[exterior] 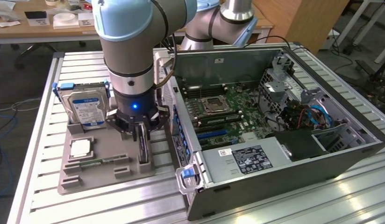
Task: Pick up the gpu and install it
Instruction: 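Pick up the gpu and move the gpu toward the slot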
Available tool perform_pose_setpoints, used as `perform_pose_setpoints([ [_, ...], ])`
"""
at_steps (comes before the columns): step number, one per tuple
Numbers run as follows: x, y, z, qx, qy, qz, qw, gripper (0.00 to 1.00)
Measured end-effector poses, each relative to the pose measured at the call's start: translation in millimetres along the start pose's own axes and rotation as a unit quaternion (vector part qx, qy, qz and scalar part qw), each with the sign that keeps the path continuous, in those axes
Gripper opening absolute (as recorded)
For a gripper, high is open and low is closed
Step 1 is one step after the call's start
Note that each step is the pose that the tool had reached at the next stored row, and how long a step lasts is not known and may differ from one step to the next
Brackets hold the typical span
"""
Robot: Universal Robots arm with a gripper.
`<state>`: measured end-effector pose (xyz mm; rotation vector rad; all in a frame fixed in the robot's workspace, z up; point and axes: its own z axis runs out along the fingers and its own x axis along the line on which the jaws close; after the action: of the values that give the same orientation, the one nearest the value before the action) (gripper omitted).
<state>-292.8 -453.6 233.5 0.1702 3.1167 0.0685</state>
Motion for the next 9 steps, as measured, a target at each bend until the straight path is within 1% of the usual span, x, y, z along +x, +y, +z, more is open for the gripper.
perform_pose_setpoints([
  [9, -1.0, 0.1, 0.0, 0.0000, 0.0000, 0.000, 1.0000, 0.39],
])
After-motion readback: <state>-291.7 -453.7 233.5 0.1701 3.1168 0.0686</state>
